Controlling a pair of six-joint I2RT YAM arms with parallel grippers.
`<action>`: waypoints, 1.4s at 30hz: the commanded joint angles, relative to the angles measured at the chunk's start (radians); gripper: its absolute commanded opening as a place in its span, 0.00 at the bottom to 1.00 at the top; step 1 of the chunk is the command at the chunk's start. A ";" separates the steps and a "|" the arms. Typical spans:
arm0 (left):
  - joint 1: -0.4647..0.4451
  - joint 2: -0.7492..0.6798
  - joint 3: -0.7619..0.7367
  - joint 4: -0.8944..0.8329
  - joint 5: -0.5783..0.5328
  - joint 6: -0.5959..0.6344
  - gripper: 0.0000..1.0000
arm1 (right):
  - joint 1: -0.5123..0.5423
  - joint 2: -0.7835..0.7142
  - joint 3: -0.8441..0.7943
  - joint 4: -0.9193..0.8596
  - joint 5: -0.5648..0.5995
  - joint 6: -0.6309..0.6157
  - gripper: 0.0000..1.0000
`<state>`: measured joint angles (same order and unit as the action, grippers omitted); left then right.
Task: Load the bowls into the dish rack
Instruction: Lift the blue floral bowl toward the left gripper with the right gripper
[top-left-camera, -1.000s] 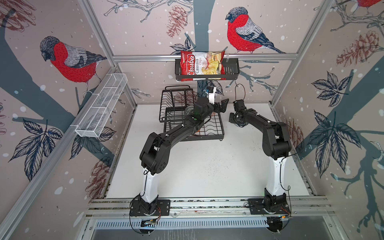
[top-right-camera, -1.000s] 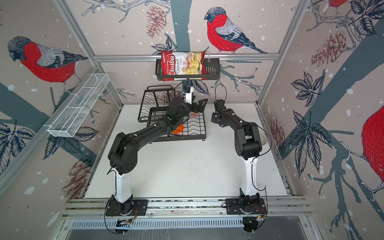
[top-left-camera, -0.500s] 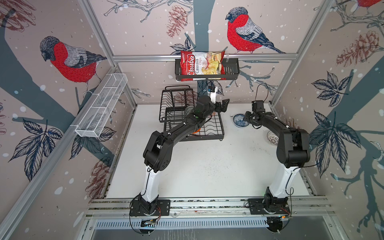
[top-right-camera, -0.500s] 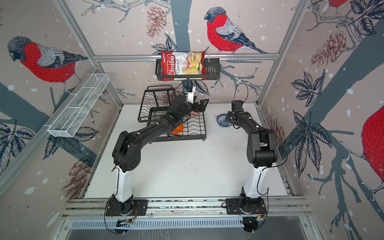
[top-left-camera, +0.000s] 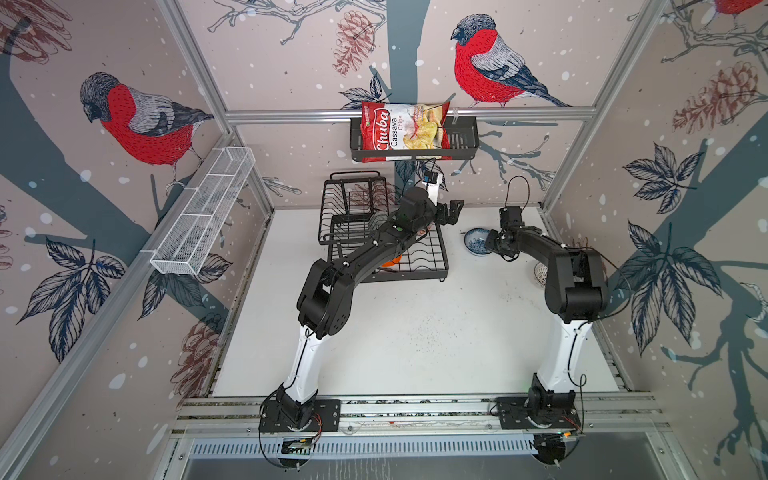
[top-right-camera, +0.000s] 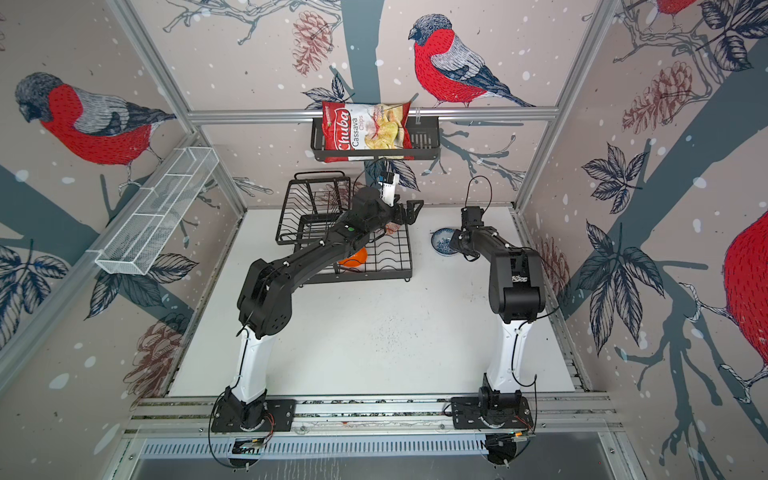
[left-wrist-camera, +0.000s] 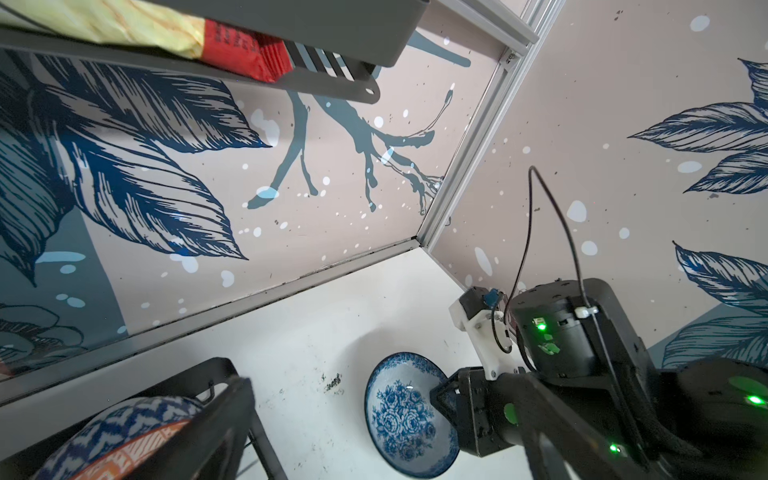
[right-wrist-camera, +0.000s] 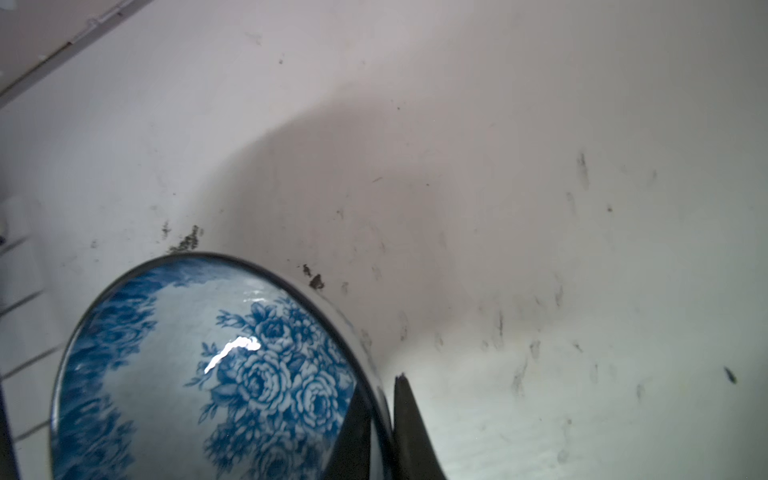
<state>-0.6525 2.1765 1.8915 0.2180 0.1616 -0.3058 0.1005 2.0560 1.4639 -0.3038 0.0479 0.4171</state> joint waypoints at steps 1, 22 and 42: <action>-0.003 0.026 0.052 -0.069 0.021 0.011 0.98 | 0.015 -0.049 -0.025 0.050 0.000 0.005 0.07; -0.004 0.188 0.288 -0.260 0.038 -0.038 0.94 | 0.156 -0.400 -0.309 0.444 0.210 0.010 0.01; -0.024 0.282 0.411 -0.299 0.132 -0.049 0.37 | 0.221 -0.545 -0.519 0.762 0.377 0.024 0.01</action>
<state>-0.6758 2.4531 2.2921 -0.0856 0.2893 -0.3439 0.3161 1.5314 0.9611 0.3103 0.3763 0.4248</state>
